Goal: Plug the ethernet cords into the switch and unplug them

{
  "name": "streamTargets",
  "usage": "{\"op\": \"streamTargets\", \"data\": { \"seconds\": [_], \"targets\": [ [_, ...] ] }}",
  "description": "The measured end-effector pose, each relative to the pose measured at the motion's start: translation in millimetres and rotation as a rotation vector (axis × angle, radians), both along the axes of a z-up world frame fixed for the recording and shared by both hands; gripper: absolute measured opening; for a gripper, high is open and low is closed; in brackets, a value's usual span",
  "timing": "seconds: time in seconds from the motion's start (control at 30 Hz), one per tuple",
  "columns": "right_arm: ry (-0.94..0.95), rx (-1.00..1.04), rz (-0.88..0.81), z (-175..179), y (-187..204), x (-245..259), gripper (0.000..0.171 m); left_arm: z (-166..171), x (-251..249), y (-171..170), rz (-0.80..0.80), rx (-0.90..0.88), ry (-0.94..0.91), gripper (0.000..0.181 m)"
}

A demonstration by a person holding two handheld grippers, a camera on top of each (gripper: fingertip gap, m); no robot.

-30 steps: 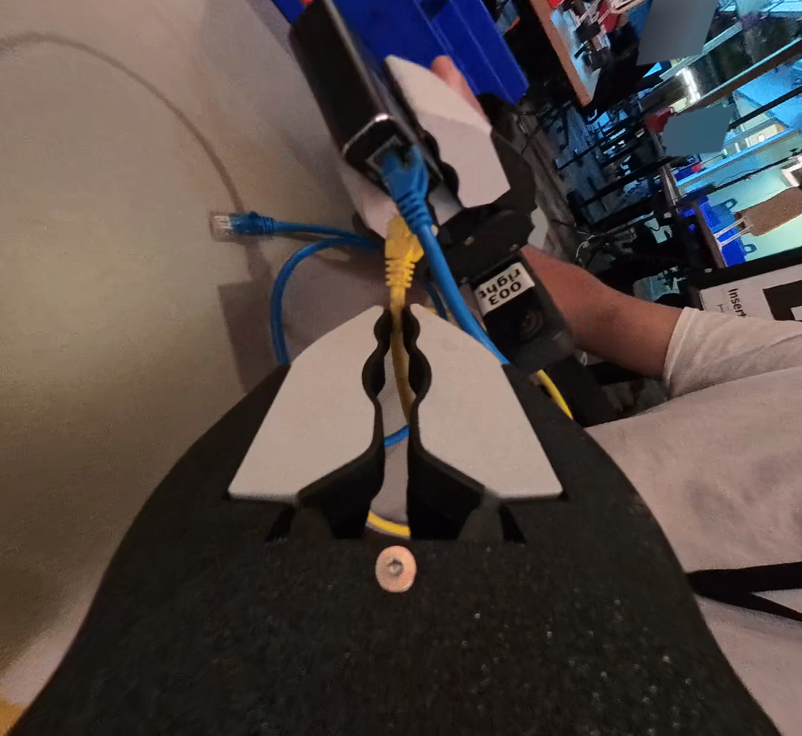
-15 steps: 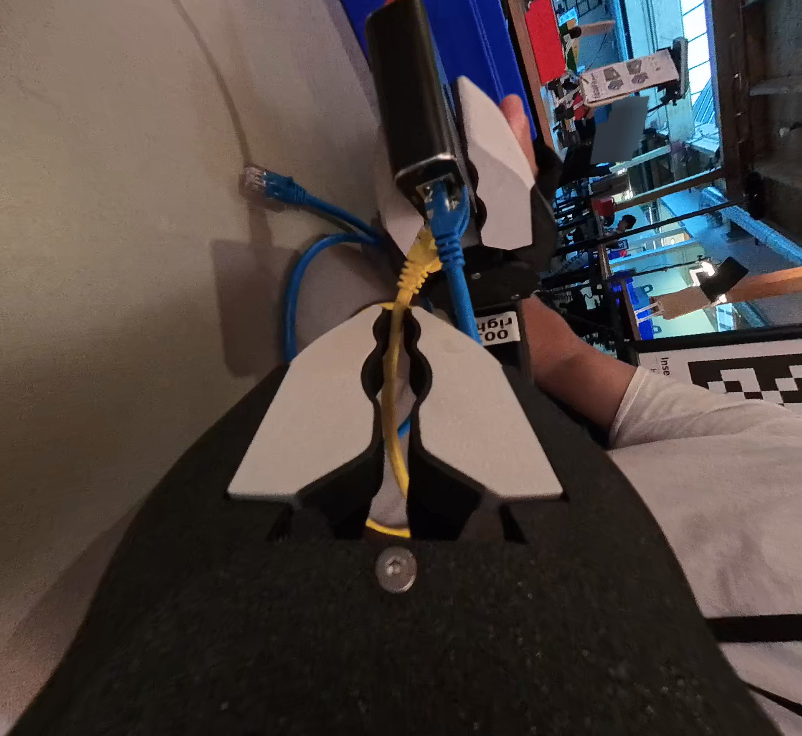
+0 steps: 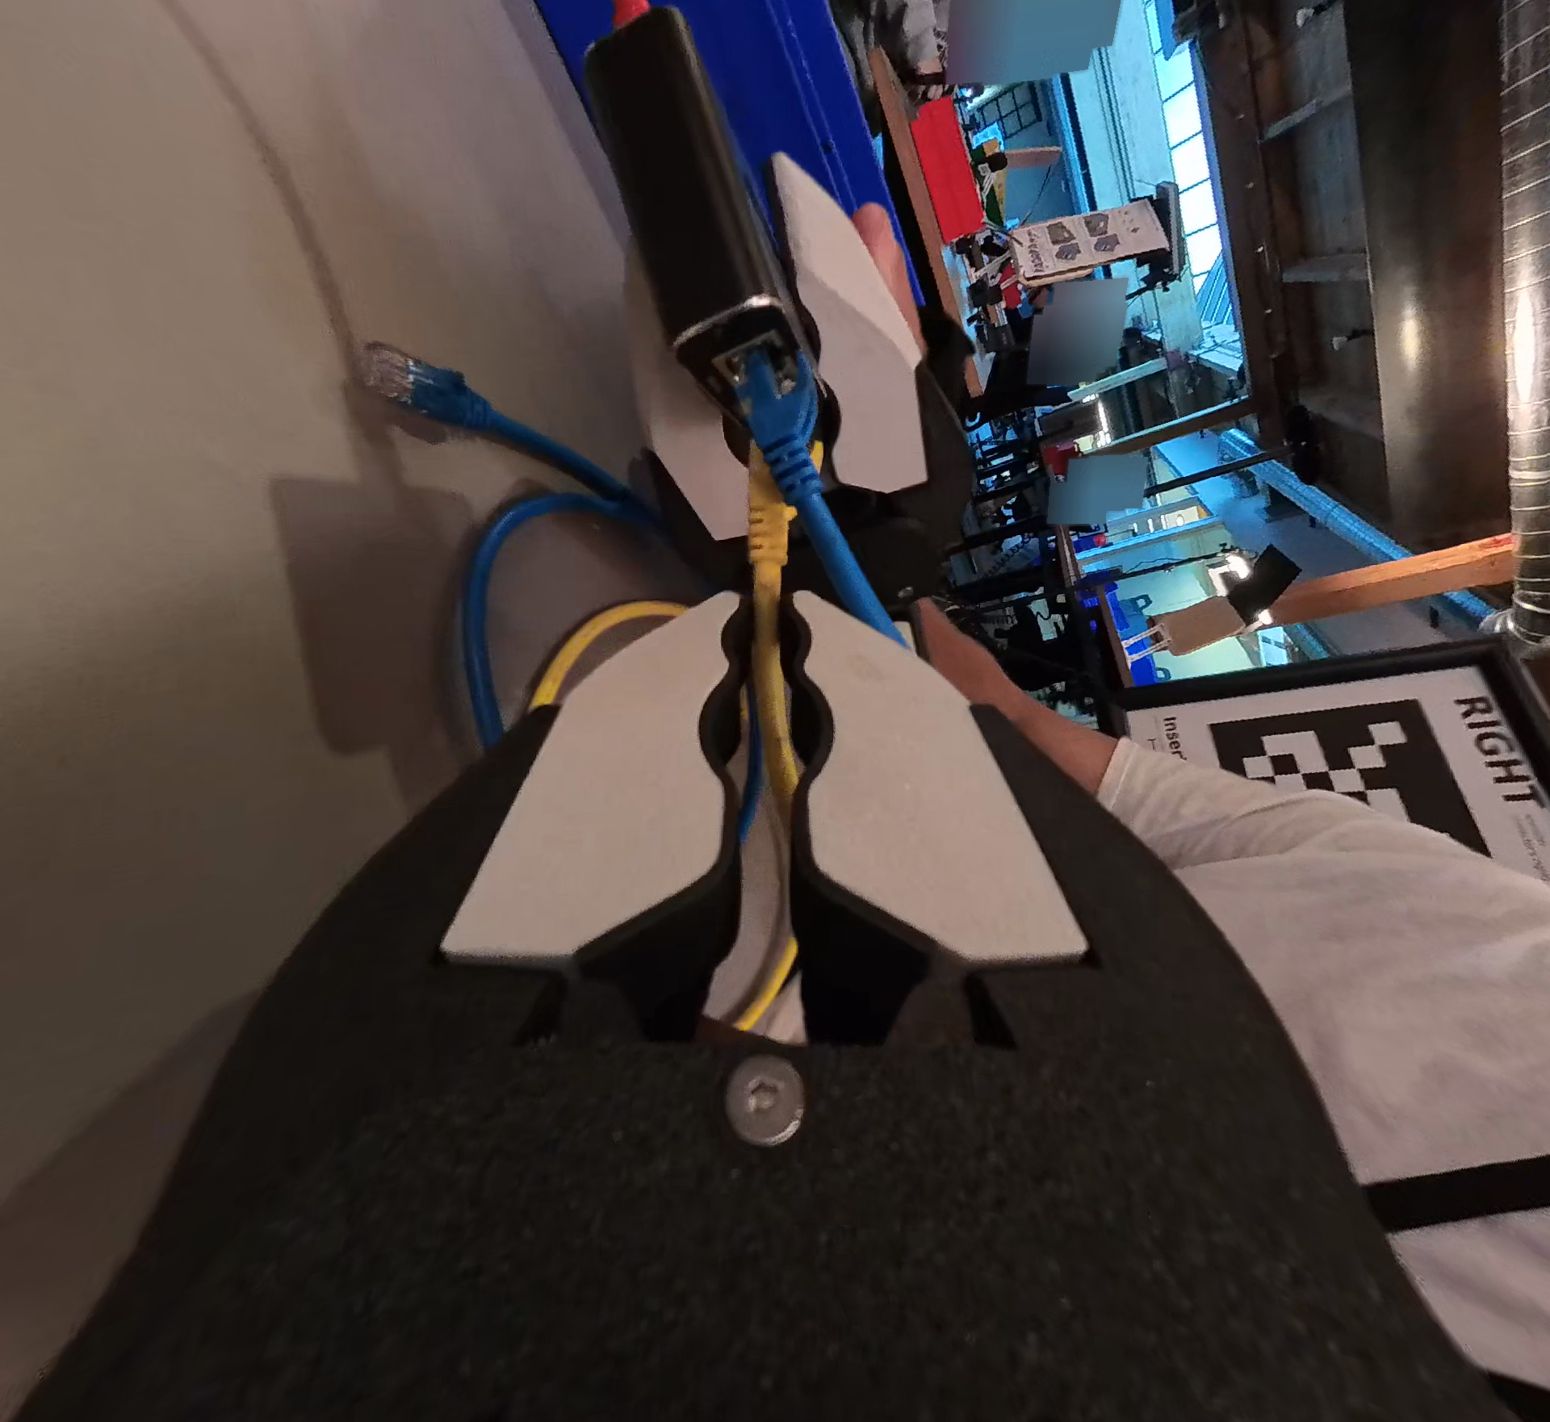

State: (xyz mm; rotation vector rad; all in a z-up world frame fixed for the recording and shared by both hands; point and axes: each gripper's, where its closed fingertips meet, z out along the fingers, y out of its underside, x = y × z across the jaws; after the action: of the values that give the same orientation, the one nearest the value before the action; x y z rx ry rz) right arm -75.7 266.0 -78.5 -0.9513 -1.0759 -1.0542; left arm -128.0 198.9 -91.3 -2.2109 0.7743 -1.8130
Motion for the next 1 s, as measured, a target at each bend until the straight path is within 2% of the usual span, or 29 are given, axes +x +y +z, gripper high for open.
{"op": "streamTargets", "data": {
  "seconds": [0.1, 0.17, 0.4, 0.57, 0.63, 0.7, 0.73, 0.87, 1.0],
  "targets": [
    [0.052, -0.026, 0.013, -1, 0, 1, 0.026, 4, 2, -1, 0.028, -0.064, -0.045, 0.006],
    [0.118, -0.051, 0.029, -2, 0, 3, 0.026, 1, 0, -4, 0.037, -0.032, -0.032, 0.006],
    [0.295, -0.142, -0.039, -4, 17, 44, 0.026, -45, -41, -41, 0.007, 0.424, 0.330, 0.006],
    [0.359, -0.187, -0.054, -10, 24, 55, 0.026, -88, -98, -27, -0.020, 0.922, 0.770, 0.006],
    [0.349, -0.196, -0.047, -12, 24, 51, 0.026, -95, -113, -23, 0.005, 1.005, 0.850, 0.007],
    [0.332, -0.193, -0.040, -12, 22, 46, 0.026, -94, -128, -19, 0.076, 1.025, 0.899, 0.012],
    [0.326, -0.190, -0.037, -12, 21, 45, 0.026, -88, -135, -18, 0.126, 1.025, 0.901, 0.018],
    [0.318, -0.182, -0.031, -10, 18, 42, 0.026, -61, -163, -23, 0.356, 0.989, 0.864, 0.023],
    [0.326, -0.194, -0.025, -11, 20, 41, 0.026, -76, -158, -54, 0.315, 0.795, 0.760, 0.026]
  ]
}}
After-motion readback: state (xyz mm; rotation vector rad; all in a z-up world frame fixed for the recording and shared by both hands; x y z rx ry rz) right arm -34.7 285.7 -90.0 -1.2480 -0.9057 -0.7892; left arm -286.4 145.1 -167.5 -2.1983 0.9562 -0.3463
